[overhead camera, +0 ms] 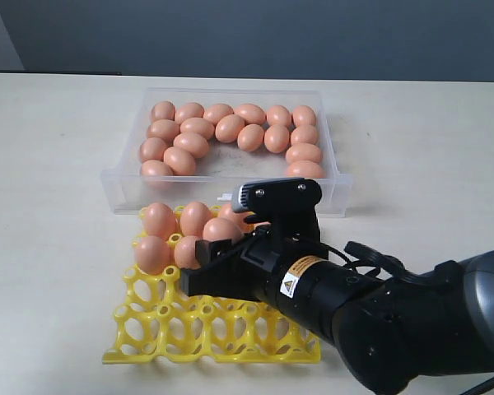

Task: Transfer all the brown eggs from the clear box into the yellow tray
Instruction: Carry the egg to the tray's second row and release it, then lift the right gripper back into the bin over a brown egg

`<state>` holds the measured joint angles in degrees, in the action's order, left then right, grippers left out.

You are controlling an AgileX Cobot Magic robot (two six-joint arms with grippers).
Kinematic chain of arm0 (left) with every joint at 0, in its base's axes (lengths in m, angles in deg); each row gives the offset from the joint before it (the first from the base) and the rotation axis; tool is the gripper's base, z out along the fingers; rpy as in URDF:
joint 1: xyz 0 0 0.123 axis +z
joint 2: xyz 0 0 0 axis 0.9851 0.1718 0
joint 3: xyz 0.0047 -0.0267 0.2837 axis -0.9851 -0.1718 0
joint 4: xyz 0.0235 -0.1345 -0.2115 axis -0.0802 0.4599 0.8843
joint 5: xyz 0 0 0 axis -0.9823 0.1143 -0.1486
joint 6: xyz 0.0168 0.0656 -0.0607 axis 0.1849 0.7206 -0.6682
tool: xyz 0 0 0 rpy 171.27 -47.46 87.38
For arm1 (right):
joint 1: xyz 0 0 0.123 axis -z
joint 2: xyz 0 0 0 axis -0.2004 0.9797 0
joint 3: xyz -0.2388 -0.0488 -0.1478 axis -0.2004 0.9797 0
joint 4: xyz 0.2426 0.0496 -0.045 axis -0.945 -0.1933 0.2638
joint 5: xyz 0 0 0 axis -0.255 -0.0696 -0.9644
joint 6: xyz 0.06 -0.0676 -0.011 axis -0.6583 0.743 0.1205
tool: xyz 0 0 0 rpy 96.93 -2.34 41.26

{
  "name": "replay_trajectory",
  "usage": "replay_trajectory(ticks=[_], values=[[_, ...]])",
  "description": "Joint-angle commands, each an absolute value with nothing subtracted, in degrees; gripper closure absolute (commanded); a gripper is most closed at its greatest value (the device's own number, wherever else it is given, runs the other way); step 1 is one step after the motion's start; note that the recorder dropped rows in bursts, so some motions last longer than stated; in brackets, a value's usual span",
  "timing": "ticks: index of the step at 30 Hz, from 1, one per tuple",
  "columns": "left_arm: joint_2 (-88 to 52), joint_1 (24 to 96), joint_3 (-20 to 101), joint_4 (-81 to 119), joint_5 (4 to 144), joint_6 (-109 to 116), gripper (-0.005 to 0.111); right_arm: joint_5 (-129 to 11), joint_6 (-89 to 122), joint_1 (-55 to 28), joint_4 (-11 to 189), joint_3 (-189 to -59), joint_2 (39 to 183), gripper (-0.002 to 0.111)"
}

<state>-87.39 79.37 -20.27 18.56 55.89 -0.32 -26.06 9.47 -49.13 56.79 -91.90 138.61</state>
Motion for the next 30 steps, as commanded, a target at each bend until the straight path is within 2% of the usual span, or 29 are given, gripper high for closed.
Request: replay_trajectory(ticks=[1, 4, 8, 10, 23, 27, 30], values=[[-87.7, 79.6, -20.5, 18.6, 56.5, -0.3, 0.106, -25.1, 9.4, -49.1, 56.5, -91.5, 138.6, 0.059], [-87.7, 79.6, -20.5, 18.6, 56.5, -0.3, 0.106, -25.4, 9.4, -49.1, 57.1, -91.5, 138.6, 0.056], [-87.7, 79.6, -20.5, 18.6, 56.5, -0.3, 0.106, -25.9, 9.4, -49.1, 56.5, -91.5, 138.6, 0.036], [-87.7, 79.6, -20.5, 18.6, 56.5, -0.3, 0.106, -25.9, 9.4, -49.1, 56.4, -91.5, 138.6, 0.032], [-87.7, 79.6, -20.5, 18.6, 56.5, -0.3, 0.106, -18.6, 11.0, -48.3, 50.6, -93.2, 135.8, 0.033], [-87.7, 79.6, -20.5, 18.6, 56.5, -0.3, 0.106, -24.9, 20.6, -42.6, 42.6, -98.4, 135.1, 0.04], [-87.7, 79.6, -20.5, 18.6, 56.5, -0.3, 0.106, -36.1, 28.9, -36.2, 41.9, -104.6, 135.4, 0.048]])
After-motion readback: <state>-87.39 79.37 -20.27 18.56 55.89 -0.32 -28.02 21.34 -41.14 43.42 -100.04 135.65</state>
